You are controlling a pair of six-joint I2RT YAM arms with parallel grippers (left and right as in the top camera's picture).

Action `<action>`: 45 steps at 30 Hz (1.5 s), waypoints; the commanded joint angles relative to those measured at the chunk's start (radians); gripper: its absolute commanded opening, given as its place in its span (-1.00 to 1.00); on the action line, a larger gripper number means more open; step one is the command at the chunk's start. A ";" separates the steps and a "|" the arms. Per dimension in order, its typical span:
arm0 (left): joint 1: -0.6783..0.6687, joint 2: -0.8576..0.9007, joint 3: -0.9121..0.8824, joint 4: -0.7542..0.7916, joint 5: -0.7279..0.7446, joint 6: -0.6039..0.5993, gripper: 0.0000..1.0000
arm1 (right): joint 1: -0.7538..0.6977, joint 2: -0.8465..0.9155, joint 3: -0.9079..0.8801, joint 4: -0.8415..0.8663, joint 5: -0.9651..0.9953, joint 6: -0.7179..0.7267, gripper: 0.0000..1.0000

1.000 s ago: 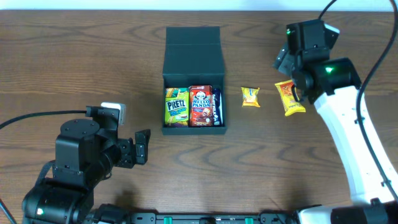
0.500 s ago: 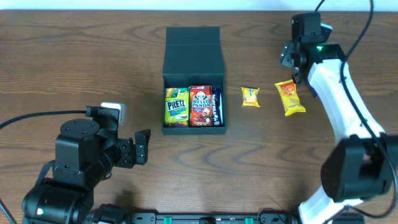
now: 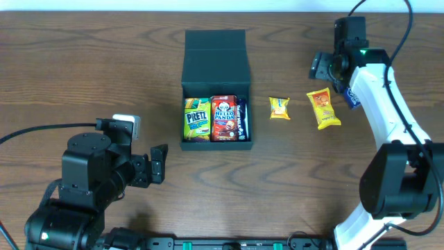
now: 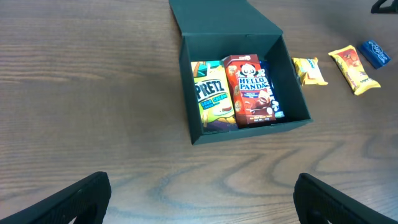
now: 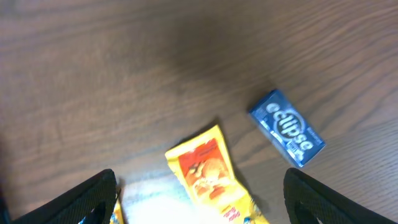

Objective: Pack container
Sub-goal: 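Withdraw the right gripper toward the orange snack bag, then grasp the orange snack bag by its top edge with the right gripper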

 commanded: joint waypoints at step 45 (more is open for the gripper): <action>0.001 0.000 0.003 -0.003 0.003 0.007 0.90 | -0.052 0.278 -0.002 -0.060 -0.170 -0.316 0.73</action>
